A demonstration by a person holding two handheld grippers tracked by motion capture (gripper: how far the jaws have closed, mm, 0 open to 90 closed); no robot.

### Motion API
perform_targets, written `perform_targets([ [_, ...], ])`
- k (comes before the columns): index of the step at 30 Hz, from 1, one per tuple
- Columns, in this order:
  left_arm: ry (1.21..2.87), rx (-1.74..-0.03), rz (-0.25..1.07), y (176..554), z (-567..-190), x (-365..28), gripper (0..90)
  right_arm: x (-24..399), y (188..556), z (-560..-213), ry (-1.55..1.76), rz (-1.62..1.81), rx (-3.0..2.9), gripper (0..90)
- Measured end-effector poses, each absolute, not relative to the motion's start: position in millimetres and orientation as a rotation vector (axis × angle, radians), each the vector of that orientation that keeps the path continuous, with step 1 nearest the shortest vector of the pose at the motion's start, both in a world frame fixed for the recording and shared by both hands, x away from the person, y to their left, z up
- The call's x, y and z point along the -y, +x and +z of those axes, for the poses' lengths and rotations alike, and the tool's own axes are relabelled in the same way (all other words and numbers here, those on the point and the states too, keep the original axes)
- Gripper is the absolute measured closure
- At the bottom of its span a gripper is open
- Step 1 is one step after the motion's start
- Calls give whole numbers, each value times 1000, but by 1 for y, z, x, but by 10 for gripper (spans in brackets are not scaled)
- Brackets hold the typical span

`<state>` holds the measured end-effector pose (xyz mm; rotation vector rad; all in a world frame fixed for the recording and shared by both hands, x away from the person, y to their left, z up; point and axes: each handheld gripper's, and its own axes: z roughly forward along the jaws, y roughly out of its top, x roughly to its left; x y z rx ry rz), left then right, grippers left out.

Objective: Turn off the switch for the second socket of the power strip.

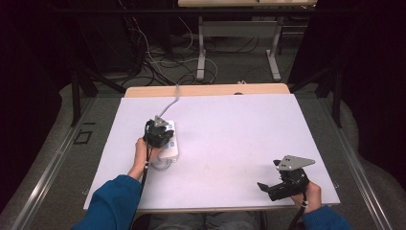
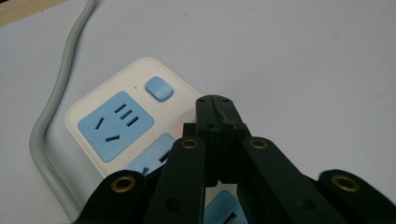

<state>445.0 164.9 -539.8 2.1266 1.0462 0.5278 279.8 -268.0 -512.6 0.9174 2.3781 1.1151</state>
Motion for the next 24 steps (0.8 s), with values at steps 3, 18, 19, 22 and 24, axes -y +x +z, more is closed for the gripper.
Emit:
perform_targets([
  [3,2128,-1046,528,445,-540,-165,900,268,280,-513,919,1115,-2379,13],
  [18,2143,-1036,534,445,-539,-164,900,268,280,-512,919,1115,-2379,14],
  [19,2152,-1036,530,445,-538,-165,900,268,280,-512,916,1114,-2380,14],
  [22,2152,-1035,535,445,-538,-164,900,268,280,-513,918,1115,-2379,14],
  [24,2151,-1033,547,445,-539,-163,900,268,280,-513,918,1115,-2379,13],
])
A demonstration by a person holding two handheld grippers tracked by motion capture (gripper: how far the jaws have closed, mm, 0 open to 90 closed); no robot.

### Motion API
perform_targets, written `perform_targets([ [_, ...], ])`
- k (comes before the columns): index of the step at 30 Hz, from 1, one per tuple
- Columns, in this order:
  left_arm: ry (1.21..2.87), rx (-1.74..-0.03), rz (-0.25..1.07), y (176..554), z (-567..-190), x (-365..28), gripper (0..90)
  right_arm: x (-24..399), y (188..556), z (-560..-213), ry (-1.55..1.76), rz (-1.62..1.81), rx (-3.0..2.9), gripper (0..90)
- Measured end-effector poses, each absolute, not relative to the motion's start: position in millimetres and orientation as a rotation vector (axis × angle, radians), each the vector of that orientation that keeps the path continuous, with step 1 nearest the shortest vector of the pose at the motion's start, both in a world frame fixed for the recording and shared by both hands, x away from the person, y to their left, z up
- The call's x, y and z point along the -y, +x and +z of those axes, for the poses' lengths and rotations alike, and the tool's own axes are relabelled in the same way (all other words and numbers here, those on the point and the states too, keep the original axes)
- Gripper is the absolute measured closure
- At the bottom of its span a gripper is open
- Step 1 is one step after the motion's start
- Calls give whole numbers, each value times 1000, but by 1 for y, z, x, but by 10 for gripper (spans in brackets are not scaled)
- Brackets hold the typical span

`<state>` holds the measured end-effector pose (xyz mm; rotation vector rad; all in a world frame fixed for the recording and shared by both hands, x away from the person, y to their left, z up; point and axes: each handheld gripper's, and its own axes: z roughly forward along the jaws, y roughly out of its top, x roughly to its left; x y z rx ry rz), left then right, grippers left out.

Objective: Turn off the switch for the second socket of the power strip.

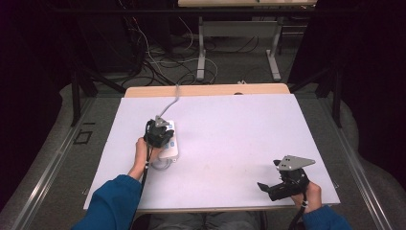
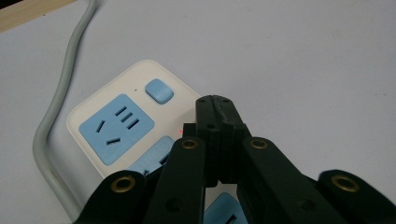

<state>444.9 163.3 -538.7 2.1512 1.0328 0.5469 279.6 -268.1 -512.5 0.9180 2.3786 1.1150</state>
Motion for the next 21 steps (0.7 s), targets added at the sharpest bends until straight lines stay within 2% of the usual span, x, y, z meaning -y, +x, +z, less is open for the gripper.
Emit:
perform_targets([
  [21,2158,-1034,558,445,-538,-161,900,269,280,-512,914,1117,-2382,14],
])
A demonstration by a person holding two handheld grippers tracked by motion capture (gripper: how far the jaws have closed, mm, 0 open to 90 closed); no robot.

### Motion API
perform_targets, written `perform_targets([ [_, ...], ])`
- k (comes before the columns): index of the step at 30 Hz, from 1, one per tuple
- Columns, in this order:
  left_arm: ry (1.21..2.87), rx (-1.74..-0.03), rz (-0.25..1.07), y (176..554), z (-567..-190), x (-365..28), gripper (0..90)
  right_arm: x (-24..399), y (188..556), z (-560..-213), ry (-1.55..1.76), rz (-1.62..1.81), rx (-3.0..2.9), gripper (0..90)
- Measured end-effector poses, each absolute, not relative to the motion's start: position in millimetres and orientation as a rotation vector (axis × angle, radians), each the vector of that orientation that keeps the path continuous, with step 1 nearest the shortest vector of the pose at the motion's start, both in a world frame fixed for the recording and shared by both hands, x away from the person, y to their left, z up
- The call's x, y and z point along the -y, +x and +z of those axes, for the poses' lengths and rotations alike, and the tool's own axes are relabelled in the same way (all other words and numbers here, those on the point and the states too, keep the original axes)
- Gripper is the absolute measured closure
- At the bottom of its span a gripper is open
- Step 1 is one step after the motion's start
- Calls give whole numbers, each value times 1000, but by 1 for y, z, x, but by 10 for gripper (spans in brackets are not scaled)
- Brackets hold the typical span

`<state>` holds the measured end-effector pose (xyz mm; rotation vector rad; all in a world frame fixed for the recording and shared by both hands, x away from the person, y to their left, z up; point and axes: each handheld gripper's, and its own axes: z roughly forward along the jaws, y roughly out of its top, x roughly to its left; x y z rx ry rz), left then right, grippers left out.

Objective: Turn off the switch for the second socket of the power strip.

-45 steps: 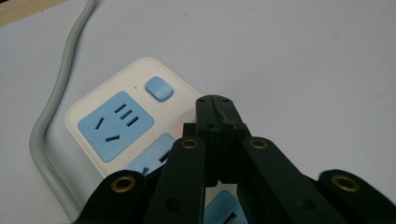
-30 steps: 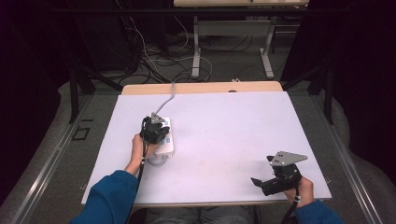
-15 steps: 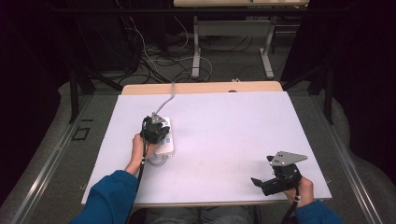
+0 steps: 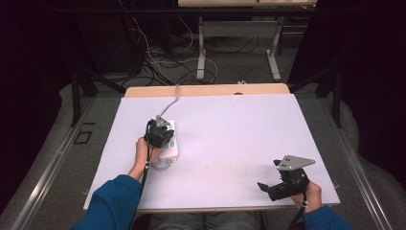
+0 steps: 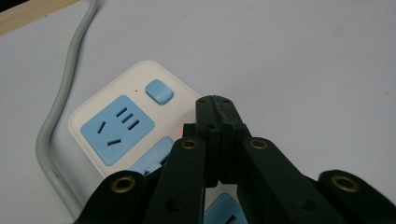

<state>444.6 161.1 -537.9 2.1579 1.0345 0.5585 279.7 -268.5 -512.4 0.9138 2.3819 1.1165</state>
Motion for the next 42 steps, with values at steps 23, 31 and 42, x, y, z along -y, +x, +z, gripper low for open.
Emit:
perform_targets([
  [23,2169,-1042,565,443,-534,-160,900,269,280,-512,914,1114,-2388,14],
  [31,2166,-1045,567,443,-534,-160,900,268,280,-512,914,1112,-2385,14],
  [42,2139,-1049,579,442,-527,-162,900,269,280,-512,912,1116,-2388,14],
])
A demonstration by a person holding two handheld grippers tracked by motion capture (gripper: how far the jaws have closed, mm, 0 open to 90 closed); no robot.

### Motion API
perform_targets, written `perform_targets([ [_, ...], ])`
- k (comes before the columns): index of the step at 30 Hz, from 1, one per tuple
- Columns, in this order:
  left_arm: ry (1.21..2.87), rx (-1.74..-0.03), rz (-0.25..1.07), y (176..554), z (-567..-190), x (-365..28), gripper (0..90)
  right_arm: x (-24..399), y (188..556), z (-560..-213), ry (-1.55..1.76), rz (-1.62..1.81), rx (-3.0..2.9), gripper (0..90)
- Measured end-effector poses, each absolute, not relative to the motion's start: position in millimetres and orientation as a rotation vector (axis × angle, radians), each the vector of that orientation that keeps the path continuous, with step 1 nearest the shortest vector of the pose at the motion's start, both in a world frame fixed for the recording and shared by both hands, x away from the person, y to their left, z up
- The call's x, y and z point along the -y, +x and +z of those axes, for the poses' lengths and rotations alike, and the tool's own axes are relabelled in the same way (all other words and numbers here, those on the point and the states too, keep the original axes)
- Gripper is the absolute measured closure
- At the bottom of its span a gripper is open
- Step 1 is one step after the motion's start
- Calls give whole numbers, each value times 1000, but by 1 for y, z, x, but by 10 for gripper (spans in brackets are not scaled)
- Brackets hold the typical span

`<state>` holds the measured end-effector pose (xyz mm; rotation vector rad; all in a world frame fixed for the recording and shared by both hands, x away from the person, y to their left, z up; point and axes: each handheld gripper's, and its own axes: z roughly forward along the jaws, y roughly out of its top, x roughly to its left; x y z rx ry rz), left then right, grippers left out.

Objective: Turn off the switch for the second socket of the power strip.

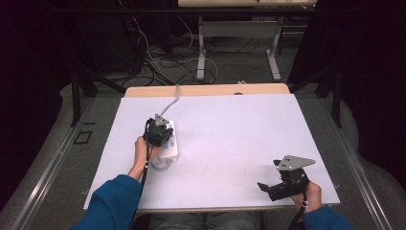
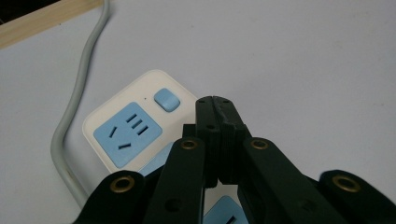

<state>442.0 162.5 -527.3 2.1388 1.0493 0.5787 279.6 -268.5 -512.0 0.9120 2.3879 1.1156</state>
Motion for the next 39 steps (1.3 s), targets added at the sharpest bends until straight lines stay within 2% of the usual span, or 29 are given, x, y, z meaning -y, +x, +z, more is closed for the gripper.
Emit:
perform_targets([
  [1,2127,-1044,574,442,-525,-162,896,269,280,-512,911,1116,-2388,14],
  [2,2122,-1050,585,442,-524,-162,793,269,280,-512,910,1117,-2387,14],
  [5,2131,-1053,566,440,-519,-162,724,268,279,-512,920,1115,-2388,14],
  [12,2133,-1070,563,438,-514,-163,375,269,279,-512,910,1118,-2385,14],
  [18,2148,-1076,575,435,-509,-166,178,269,279,-512,910,1119,-2386,14],
  [27,2147,-1078,568,423,-499,-177,12,269,279,-512,912,1118,-2386,14],
  [39,2148,-1050,577,405,-491,-187,2,269,279,-512,918,1120,-2385,14],
])
